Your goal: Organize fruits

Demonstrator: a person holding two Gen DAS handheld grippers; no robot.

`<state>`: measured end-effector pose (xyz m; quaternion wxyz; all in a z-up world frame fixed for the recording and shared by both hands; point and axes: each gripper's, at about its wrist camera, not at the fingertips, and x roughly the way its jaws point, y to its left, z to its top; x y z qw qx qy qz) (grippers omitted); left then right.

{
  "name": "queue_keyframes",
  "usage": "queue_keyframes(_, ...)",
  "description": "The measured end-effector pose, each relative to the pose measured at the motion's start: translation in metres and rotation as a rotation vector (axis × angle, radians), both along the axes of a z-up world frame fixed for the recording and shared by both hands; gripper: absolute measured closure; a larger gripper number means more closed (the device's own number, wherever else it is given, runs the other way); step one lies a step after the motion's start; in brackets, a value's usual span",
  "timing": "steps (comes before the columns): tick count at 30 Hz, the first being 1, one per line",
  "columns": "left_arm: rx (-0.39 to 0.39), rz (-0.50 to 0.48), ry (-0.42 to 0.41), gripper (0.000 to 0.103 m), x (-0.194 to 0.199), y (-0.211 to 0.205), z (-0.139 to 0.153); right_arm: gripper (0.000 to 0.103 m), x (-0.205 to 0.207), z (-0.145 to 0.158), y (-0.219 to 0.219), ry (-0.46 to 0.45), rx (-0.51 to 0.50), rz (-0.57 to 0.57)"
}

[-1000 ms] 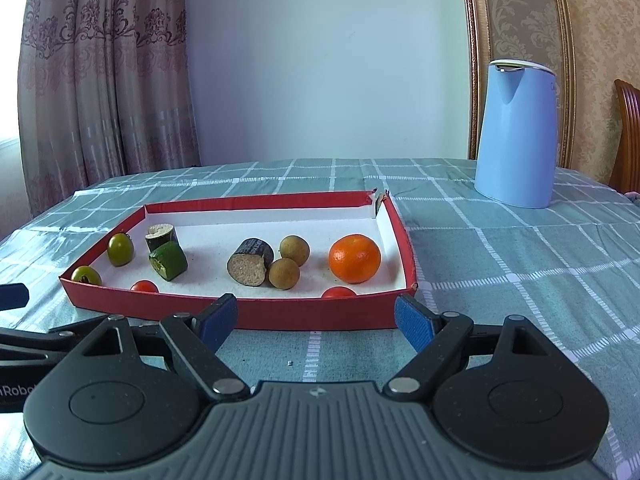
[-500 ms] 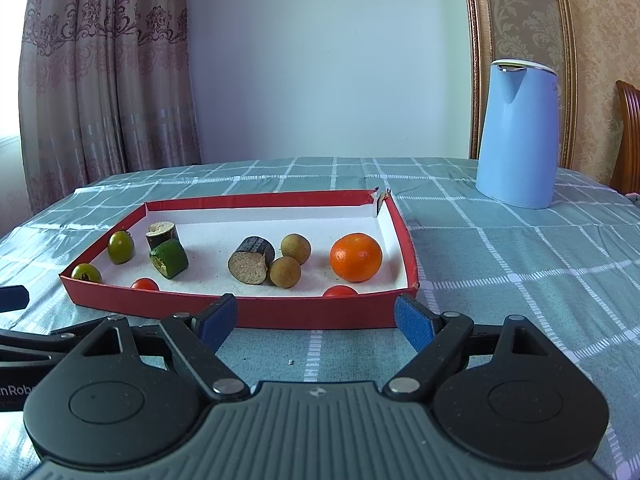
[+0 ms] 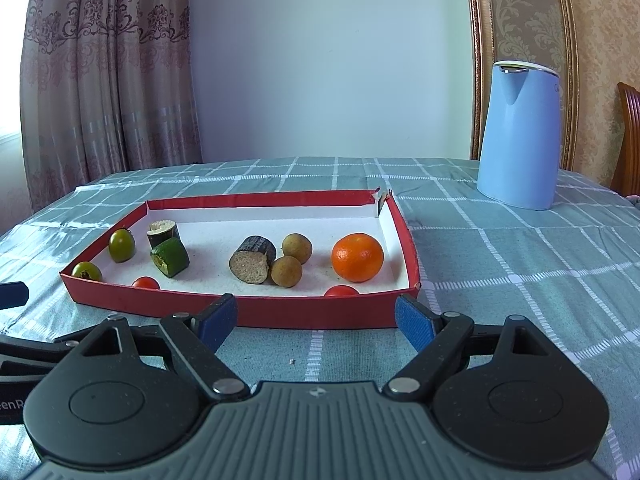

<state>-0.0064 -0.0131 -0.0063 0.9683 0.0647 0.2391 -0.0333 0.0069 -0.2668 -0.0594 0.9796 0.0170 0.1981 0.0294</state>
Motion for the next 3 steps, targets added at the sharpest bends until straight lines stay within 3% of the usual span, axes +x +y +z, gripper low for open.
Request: queue_keyframes(3, 0.000, 0.002, -0.012, 0.000, -0.0007, 0.0007, -0.0003, 0.016, 0.0000, 0.0004, -0.0002, -0.002, 0.000, 0.000)
